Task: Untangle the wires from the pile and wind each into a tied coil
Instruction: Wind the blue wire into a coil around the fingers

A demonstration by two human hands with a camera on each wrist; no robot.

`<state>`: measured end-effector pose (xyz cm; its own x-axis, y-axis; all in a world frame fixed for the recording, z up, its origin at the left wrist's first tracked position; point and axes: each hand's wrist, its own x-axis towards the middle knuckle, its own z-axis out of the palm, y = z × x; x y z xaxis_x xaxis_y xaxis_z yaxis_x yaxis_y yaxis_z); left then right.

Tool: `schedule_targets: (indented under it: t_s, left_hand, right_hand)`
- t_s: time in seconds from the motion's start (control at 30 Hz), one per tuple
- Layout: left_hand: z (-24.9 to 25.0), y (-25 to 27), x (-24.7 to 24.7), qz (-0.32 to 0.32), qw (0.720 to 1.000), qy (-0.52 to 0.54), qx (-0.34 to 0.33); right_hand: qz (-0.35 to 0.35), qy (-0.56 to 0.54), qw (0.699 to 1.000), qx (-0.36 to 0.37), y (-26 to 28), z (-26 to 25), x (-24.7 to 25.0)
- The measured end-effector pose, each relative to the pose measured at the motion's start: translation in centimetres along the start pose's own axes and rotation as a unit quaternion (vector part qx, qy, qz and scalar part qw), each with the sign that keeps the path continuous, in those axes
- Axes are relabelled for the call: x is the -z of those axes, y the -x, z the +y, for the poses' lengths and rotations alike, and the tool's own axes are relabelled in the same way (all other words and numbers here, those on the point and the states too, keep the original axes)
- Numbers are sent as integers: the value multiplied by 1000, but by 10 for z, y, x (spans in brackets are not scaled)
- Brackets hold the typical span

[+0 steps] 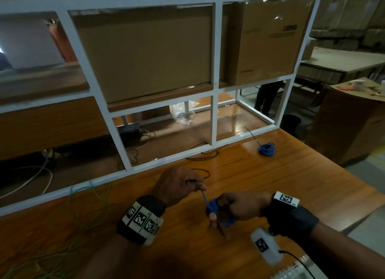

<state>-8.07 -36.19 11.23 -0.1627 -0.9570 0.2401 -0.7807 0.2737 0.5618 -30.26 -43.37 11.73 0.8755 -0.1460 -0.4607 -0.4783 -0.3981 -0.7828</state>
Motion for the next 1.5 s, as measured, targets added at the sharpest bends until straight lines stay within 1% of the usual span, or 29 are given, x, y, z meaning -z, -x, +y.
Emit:
schedule_targets:
  t_s: [0.07,0.1,0.13,0.2,0.27,0.33,0.37,0.4,0.43,0.47,0.5,0.53,0.57,0.63,0.7,0.8,0.87,0.93,0.97,1.0,1.07,1.13,1.17,1.23,1.3,1.37,1.43,1.47,1.5]
  left_hand:
    - [0,-5,-2,22,997,77,17]
    - [0,-6,-3,43,992,112,30]
    - [-1,-6,-6,67,986,147,31]
    - [-3,-7,-13,119,972,203,28]
    - [-5,-10,-21,153,955,251,34]
    - [-2,-13,-30,172,952,251,24]
    - [1,-14,-38,175,959,223,34]
    - [0,-16,-46,162,963,204,74]
    - [2,-17,-54,143,971,146,121]
    - [4,-16,-65,116,974,121,154]
    - [9,-14,-73,91,974,96,182]
    - [14,-10,-78,74,979,77,175]
    - [17,-7,-81,63,983,64,160]
    - [17,0,-83,49,989,4,136]
    - [10,9,-78,27,992,-37,121]
    - [0,23,-61,16,991,-10,130]
    - [0,26,-43,29,991,-64,117]
    - [2,23,-26,42,989,-118,82]
    - [7,19,-17,47,990,-112,76]
    - [8,15,-12,53,992,-91,75]
    - [8,5,-3,57,994,-30,93]
    - [3,-3,-2,53,986,72,141]
    - [-2,-5,-3,58,972,148,175]
    - [-10,-2,-9,64,927,281,239]
    - [-14,4,-21,69,896,351,264]
    - [-18,12,-40,84,871,418,243]
    - [-19,18,-59,72,843,486,217]
    - [-18,18,-66,66,835,503,213]
    - [-17,18,-71,72,838,499,209]
  right_hand:
    - [-34,-107,992,65,2,-1,-3]
    - [-39,-181,977,102,2,-1,-5]
    - [-46,-272,952,134,2,-1,-7]
    - [-60,-438,871,213,-1,-1,-12]
    - [-49,-511,806,294,-8,-2,-16]
    - [-4,-571,743,348,-16,-12,-16]
    - [28,-607,708,358,-20,-20,-16]
    - [72,-633,685,355,-26,-26,-14]
    - [142,-637,679,336,-30,-31,-15]
    - [234,-614,689,307,-35,-31,-15]
    - [324,-557,714,272,-40,-28,-15]
    - [398,-475,747,239,-47,-19,-14]
    - [465,-367,779,204,-53,-10,-14]
    - [557,-114,813,127,-61,17,-12]
    - [542,38,837,62,-64,38,-8]
    - [436,167,884,12,-57,61,-6]
    - [362,217,906,6,-48,70,-7]
    - [287,206,935,17,-40,73,-11]
    - [243,165,956,15,-36,69,-14]
    - [196,116,974,7,-34,64,-18]
    - [121,57,991,5,-31,52,-24]
    - [88,9,994,56,-29,42,-29]
    - [83,-41,991,92,-27,37,-31]
    - [89,-164,970,157,-21,26,-30]
    - [102,-243,944,199,-15,15,-24]
    - [113,-305,918,225,-9,8,-19]
    - [119,-378,885,244,-6,3,-16]
    - [128,-406,870,248,-6,4,-14]
    - [141,-426,860,245,-5,6,-13]
